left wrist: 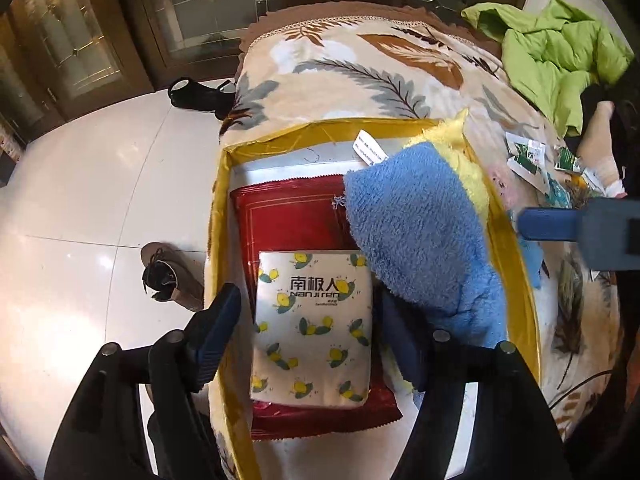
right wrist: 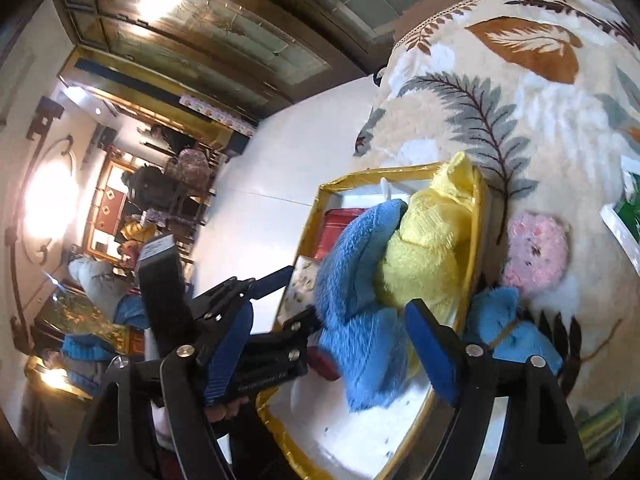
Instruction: Organize soft objects
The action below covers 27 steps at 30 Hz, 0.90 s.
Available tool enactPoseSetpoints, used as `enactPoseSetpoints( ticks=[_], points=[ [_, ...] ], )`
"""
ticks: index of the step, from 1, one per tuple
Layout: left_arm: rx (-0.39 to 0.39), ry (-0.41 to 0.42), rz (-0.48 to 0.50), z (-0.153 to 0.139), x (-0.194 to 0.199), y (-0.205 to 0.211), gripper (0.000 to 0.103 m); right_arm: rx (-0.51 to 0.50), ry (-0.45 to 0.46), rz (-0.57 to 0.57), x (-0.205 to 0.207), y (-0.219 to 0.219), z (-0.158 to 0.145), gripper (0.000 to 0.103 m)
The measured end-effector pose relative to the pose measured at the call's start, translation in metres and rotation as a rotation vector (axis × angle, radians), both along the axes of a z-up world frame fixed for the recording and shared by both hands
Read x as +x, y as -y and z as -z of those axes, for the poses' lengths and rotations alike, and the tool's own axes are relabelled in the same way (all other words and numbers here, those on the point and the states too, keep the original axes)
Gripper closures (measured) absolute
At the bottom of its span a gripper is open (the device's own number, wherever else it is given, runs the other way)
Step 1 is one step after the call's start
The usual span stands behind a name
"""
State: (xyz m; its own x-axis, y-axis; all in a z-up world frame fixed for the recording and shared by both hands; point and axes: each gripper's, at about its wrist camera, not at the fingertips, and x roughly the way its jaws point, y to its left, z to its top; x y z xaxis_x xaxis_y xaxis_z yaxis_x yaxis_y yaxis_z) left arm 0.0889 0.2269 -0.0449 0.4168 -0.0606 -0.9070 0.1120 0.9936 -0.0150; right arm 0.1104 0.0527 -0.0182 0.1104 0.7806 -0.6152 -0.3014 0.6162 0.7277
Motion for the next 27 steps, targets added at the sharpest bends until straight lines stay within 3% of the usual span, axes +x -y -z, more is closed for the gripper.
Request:
enactPoseSetpoints(
  ticks=[9,14,19,25,27],
  points=[
    [0.004,0.075,-0.043,-0.024,-0.023,0.004,0.033,0.062,0.053,0.026,-0.030,0.071,-0.031,0.016],
    [-0.078,0.154,-0.057,-0.053,-0.047,0.009,0.027,0.106,0.115,0.078,-0.052,0.126,-0.056,0.010],
    [-0.187,0.190,-0.003,-0.074,-0.067,0.038,0.019,0.154,0.162,0.127,-0.080,0.179,-0.079,0.007],
    [-0.345,0.140,0.080,-0.075,-0.069,0.086,0.018,0.261,0.199,0.176,-0.124,0.245,-0.119,0.000],
    [-0.347,0.113,0.091,-0.068,-0.064,0.103,0.018,0.258,0.215,0.181,-0.137,0.259,-0.131,0.000]
  ],
)
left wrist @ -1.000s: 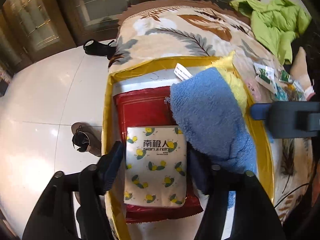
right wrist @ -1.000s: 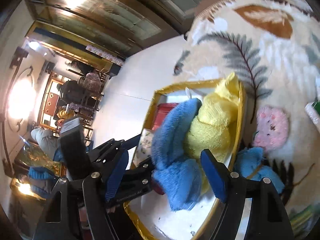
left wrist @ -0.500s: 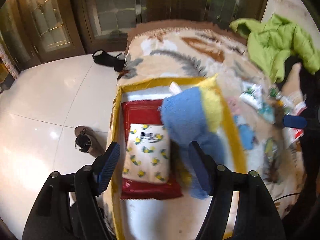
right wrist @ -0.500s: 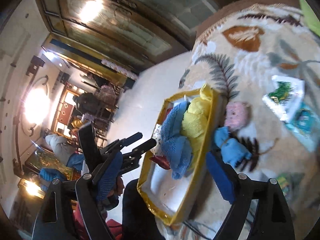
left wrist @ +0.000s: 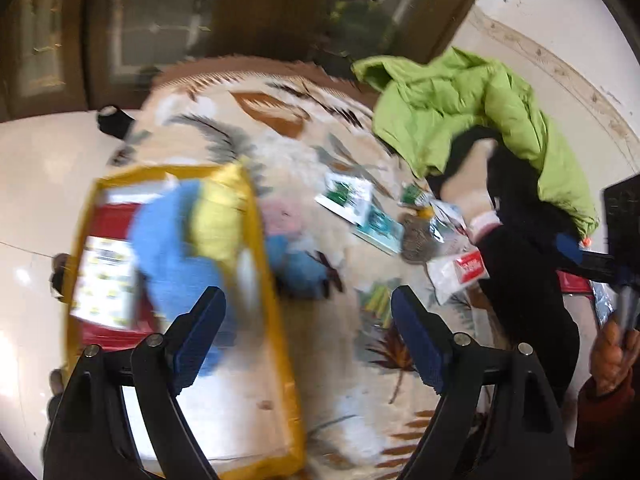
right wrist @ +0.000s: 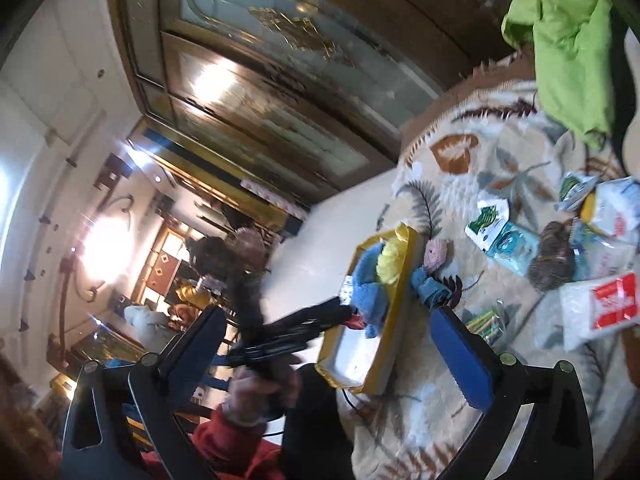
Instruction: Organize soft objects
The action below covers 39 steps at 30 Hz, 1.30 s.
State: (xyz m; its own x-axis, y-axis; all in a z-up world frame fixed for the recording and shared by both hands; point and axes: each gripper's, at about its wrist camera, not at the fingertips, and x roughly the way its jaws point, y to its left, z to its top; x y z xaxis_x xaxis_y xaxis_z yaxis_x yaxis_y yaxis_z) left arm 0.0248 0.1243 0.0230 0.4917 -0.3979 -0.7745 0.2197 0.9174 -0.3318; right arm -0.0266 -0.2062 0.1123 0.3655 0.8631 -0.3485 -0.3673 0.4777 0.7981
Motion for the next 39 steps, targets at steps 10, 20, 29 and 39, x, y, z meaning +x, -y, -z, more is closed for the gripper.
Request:
enactPoseSetpoints(
  ticks=[10,20,29,39],
  points=[
    [0.042,-0.148,-0.110,0.046,0.023,0.060,0.018,-0.199,-0.081,0.071,0.007,0.001,0.055,0.000],
    [-0.030,-0.293,-0.238,0.074,0.056,0.064,0.018,-0.440,-0.102,-0.061,0.029,-0.062,0.134,0.000],
    [0.010,-0.315,-0.367,0.084,0.072,0.062,0.018,-0.666,0.086,-0.260,0.038,-0.118,0.151,0.000],
    [-0.002,-0.383,-0.390,0.089,0.082,0.069,0.018,-0.721,0.065,-0.325,0.064,-0.120,0.183,0.002]
  ],
)
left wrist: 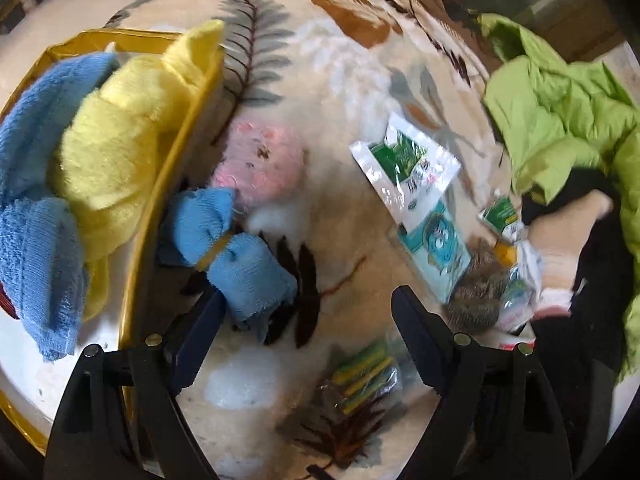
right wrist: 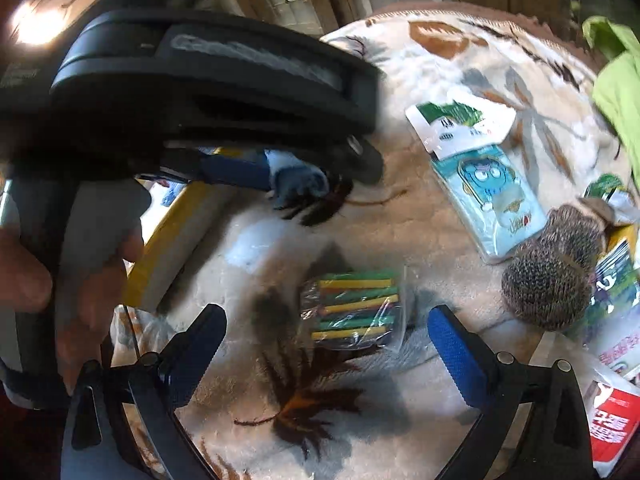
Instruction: Organize soft objects
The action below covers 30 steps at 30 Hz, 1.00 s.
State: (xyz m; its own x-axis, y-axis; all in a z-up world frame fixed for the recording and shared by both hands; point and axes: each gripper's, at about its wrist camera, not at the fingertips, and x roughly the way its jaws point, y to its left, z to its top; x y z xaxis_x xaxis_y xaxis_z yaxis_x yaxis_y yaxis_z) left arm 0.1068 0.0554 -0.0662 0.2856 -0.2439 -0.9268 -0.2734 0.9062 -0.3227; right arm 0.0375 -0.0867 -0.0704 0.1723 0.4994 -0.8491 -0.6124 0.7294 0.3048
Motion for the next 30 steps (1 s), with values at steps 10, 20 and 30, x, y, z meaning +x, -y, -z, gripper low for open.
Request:
enactPoseSetpoints(
  ticks=[10,20,30],
  points=[
    [0.013,-0.096,0.003,0.009,0.007,0.013,0.018,-0.064,0.022,-0.063,0.001,-0.014,0.016,0.002],
    [-0.136,-0.063,-0.150,0.009,0.002,-0.008,0.019,0.010,-0.019,-0.031,0.014,-0.003,0.016,0.002],
    [-0.320,-0.113,-0.317,0.033,-0.002,-0.033,0.021,0.027,-0.024,-0.035,0.024,-0.004,0.015,0.001]
  ],
)
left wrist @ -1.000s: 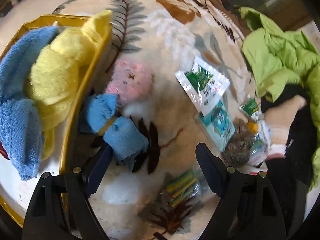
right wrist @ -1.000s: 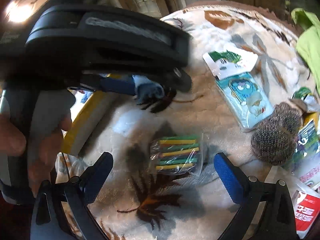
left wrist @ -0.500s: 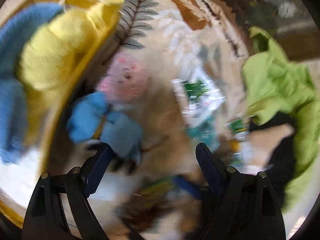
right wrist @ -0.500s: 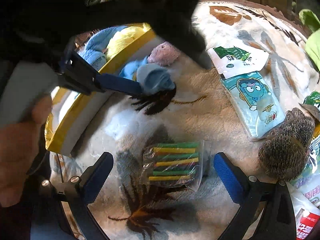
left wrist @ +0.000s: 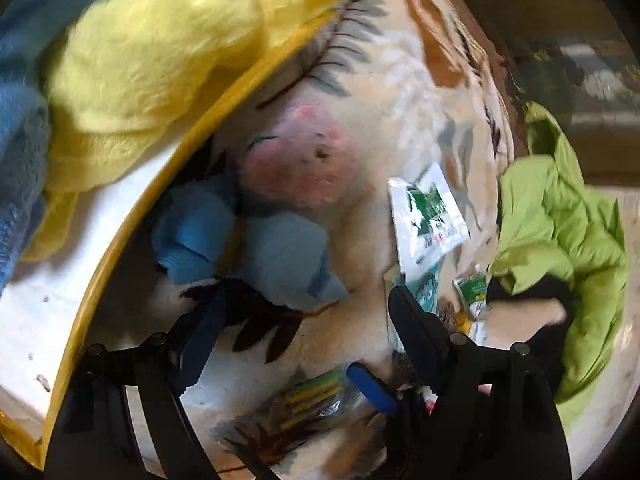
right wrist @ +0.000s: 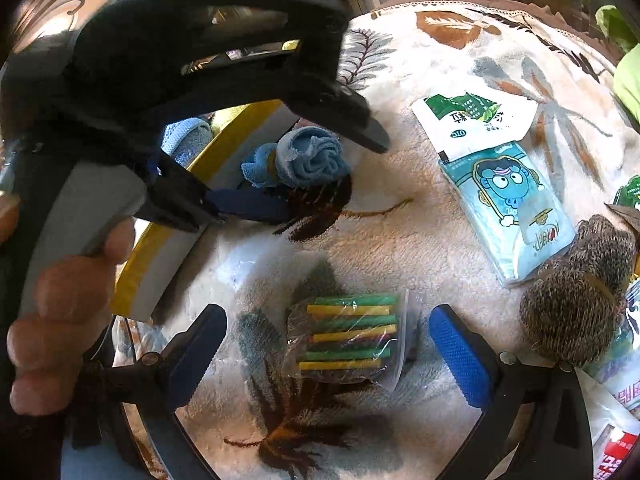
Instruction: Organize soft objects
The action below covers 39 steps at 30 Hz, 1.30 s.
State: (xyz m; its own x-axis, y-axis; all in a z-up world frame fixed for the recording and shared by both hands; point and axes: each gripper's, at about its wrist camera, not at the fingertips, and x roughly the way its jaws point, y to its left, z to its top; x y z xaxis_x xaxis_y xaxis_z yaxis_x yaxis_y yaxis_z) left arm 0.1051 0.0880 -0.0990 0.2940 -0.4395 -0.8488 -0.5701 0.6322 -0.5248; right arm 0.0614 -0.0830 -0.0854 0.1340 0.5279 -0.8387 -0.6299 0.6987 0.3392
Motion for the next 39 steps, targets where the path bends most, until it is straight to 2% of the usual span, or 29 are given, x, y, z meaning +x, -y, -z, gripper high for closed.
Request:
enactPoseSetpoints(
  ticks=[4,10,11,13,15,19,22,27,29,32,34,35,37,39],
  points=[
    [-0.062,-0.011,-0.096,0.004,-0.003,-0.006,0.021,0.014,-0.009,0.007,0.002,0.004,0.000,0.001],
    [-0.110,-0.025,-0.107,0.012,-0.003,-0.013,0.023,0.030,-0.015,0.012,0.006,0.011,0.002,0.001],
    [-0.112,-0.027,-0.113,0.012,-0.005,-0.014,0.028,0.030,-0.014,0.014,0.006,0.011,0.002,0.001],
    [-0.103,-0.048,-0.136,0.013,-0.010,-0.022,0.063,0.029,-0.014,0.016,0.007,0.011,0.002,0.001],
    [-0.113,-0.063,-0.147,0.017,-0.012,-0.025,0.078,0.032,-0.017,0.021,0.004,0.011,0.001,0.001],
    [-0.131,-0.052,-0.145,0.018,-0.013,-0.026,0.083,0.033,-0.015,0.026,0.003,0.008,0.001,0.001],
    [-0.105,-0.032,-0.090,0.016,-0.009,-0.018,0.083,0.037,0.008,0.028,0.001,0.007,-0.002,0.001],
    [-0.141,0.004,-0.081,0.017,-0.014,-0.020,0.083,-0.032,0.069,0.021,-0.003,-0.004,0.002,0.002],
    [-0.122,0.023,-0.048,0.013,-0.013,-0.015,0.084,-0.075,0.101,0.013,-0.007,-0.009,0.003,0.005],
    [-0.127,0.030,-0.012,0.016,-0.013,-0.012,0.091,-0.141,0.139,0.036,-0.014,-0.013,0.004,0.016],
    [-0.116,0.044,0.004,0.015,-0.014,-0.011,0.094,-0.172,0.162,0.059,-0.015,-0.014,0.003,0.031],
    [-0.098,0.053,0.025,0.013,-0.015,-0.010,0.094,-0.173,0.160,0.073,-0.015,-0.012,0.002,0.034],
    [-0.072,0.067,0.055,0.009,-0.018,-0.007,0.095,-0.157,0.139,0.102,-0.014,-0.004,0.001,0.052],
    [-0.058,0.073,0.078,0.007,-0.022,-0.005,0.095,-0.133,0.103,0.132,-0.012,0.007,-0.001,0.059]
  ],
)
